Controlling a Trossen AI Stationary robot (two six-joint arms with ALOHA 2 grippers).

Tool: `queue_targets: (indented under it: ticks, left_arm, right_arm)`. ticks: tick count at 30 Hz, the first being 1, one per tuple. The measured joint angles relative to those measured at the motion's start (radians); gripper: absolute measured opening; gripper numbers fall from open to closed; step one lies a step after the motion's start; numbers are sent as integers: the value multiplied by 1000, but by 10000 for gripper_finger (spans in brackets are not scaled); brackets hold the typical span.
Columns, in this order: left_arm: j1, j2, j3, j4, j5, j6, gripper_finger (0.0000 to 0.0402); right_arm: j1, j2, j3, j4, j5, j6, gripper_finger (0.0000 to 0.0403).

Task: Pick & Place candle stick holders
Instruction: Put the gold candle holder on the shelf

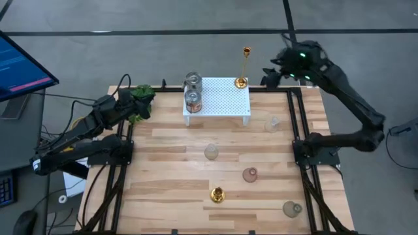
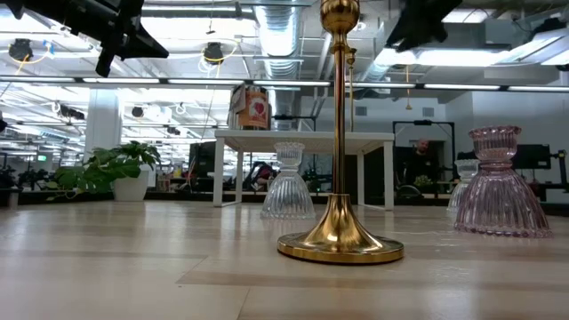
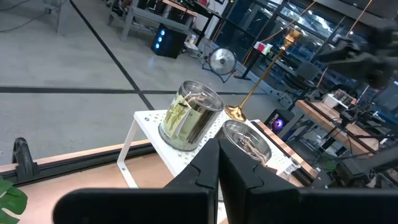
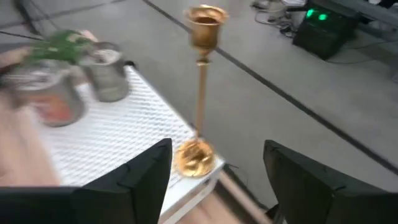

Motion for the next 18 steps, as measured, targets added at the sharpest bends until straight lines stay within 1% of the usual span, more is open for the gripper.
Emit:
queue_targets:
  ticks: [2, 4, 6, 8, 13, 15, 18]
  left_arm:
    - [0, 0, 0, 0, 0, 0, 6]
    - [0, 0, 0, 0, 8, 0, 6]
    - [0, 0, 0, 0, 26, 0, 6]
    - [0, 0, 0, 0, 42, 0, 6]
    - [0, 0, 0, 1, 51, -2, 6]
    - [0, 0, 0, 3, 58, -4, 6]
    - [0, 0, 0, 3, 78, -4, 6]
  right_arm:
    - [47, -60, 0, -69, 0, 25, 235]
    - [129, -101, 0, -139, -2, 67, 226]
    - [250, -112, 0, -196, -12, 140, 220]
    - [397, -108, -18, -201, -3, 216, 217]
    - [760, -24, -44, -199, 161, 334, 220]
    - [870, 24, -45, -196, 207, 366, 225]
    - [992, 111, -45, -190, 219, 413, 237]
